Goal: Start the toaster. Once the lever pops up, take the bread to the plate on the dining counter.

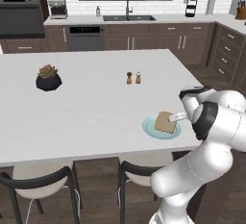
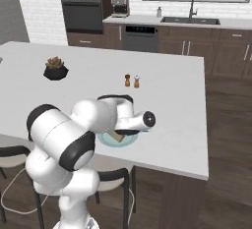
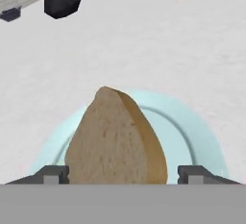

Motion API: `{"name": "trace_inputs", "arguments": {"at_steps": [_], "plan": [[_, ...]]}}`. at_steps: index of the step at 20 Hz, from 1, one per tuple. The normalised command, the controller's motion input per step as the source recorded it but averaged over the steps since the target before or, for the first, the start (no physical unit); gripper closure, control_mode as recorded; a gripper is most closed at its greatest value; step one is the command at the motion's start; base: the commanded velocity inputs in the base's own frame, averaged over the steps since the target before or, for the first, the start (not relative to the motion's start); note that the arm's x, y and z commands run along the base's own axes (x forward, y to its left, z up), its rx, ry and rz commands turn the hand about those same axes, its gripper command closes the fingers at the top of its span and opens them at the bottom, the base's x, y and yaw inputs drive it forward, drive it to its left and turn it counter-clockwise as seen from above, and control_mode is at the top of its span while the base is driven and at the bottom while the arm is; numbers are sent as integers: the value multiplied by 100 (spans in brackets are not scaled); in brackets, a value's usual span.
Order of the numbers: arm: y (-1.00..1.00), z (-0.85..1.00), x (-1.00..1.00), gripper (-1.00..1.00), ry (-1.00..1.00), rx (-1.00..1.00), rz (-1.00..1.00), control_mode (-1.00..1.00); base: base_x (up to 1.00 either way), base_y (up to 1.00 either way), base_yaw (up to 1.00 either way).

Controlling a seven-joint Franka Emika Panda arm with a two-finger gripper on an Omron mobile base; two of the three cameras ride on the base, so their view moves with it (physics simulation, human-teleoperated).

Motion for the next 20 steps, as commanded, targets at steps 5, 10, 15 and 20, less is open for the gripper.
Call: {"name": "trace_inputs", "arguments": {"at_steps": [5,10,15,20], "plan": [[-11,1,43,-100,2,-8,0,-100,0,0,0],[-19,13,39,-100,16,-13,-2,-100,0,0,0],[-2,0,1,-100,3,-17,-6,-100,0,0,0],[0,6,-59,-100,-1,-11,-4,-100,0,0,0]]}}
